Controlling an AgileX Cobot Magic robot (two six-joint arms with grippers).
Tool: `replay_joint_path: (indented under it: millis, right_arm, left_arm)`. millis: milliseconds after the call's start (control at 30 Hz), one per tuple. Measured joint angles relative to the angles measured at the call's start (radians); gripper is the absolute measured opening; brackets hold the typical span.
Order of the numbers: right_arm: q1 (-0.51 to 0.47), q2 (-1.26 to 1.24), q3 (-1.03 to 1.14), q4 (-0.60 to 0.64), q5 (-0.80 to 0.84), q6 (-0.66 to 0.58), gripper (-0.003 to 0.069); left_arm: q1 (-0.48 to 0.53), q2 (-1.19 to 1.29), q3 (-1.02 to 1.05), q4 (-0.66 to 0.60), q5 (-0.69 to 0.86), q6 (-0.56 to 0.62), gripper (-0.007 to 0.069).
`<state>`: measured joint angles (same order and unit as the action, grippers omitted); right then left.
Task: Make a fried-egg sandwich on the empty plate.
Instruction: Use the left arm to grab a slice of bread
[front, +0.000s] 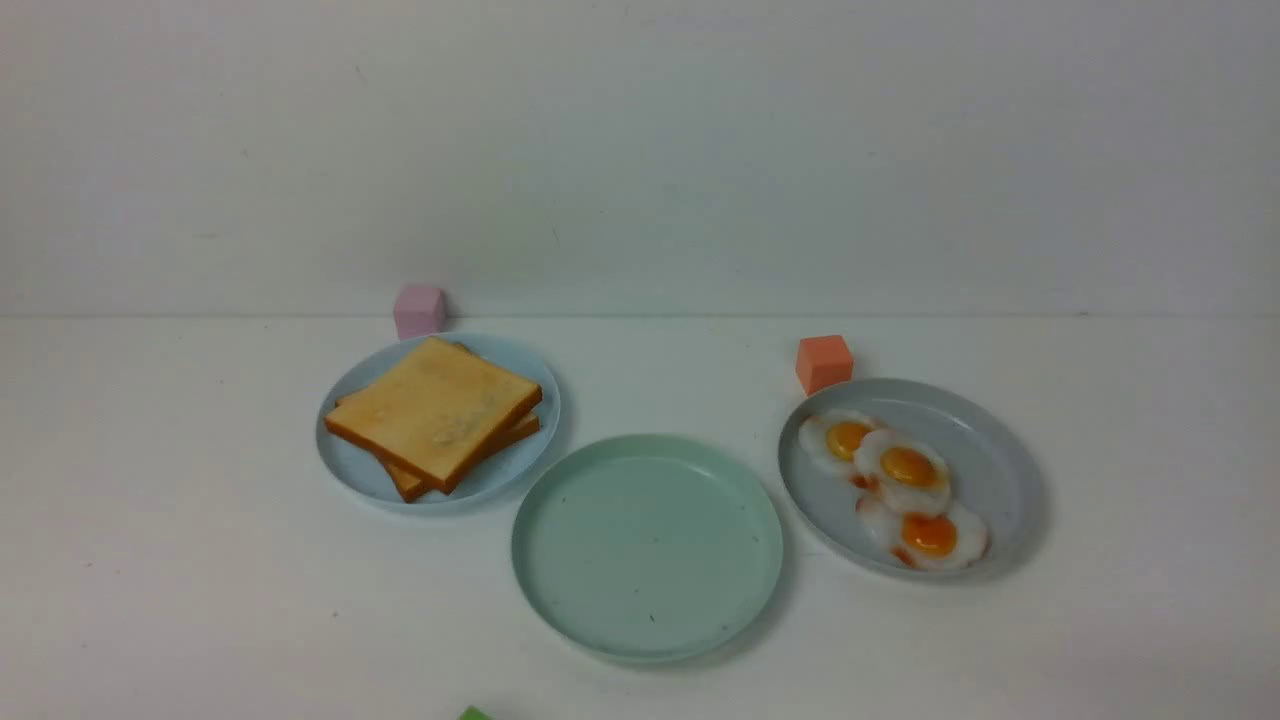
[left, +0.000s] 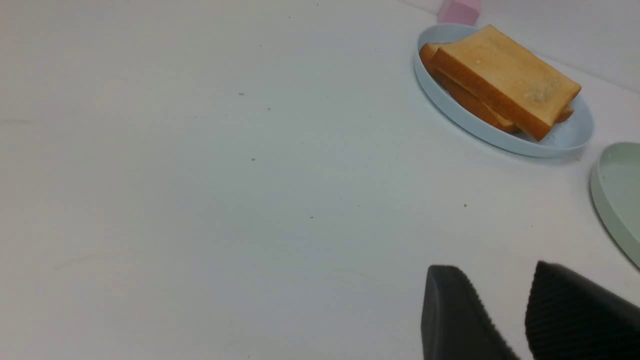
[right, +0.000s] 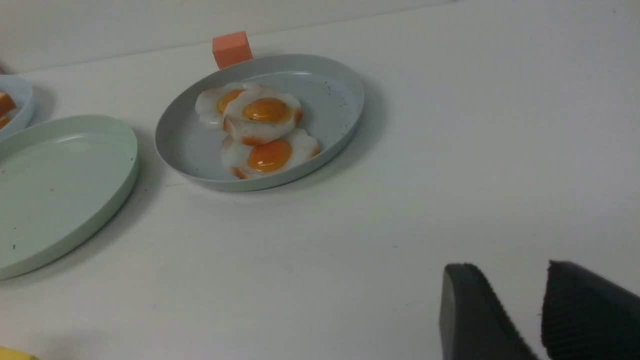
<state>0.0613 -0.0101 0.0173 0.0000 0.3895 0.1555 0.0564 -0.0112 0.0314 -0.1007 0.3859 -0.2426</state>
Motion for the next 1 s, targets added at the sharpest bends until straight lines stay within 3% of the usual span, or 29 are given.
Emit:
replay_joint_path:
  millis: [667,767,900,1000]
  right_arm:
    - [0.000,0.000,0.000,0.000,0.000,0.000,0.0241]
    - [0.000,0.000,0.000,0.000,0.000,0.000,0.0241]
    - [0.000,0.000,0.000,0.000,0.000,0.000,0.0241]
    - [0.000,0.000,0.000,0.000,0.000,0.000,0.0241]
  left_arm:
    - [0.000,0.000,0.000,-0.016,-0.031,-0.012,0.0238]
    - [0.000,0.000,0.000,-0.114,-0.109,-0.074,0.0238]
    - [0.000,0.000,0.000,-0.397,-0.282,-0.256,0.0238]
    - [0.000,0.000,0.000,-0.520,-0.386,-0.301,0.0238]
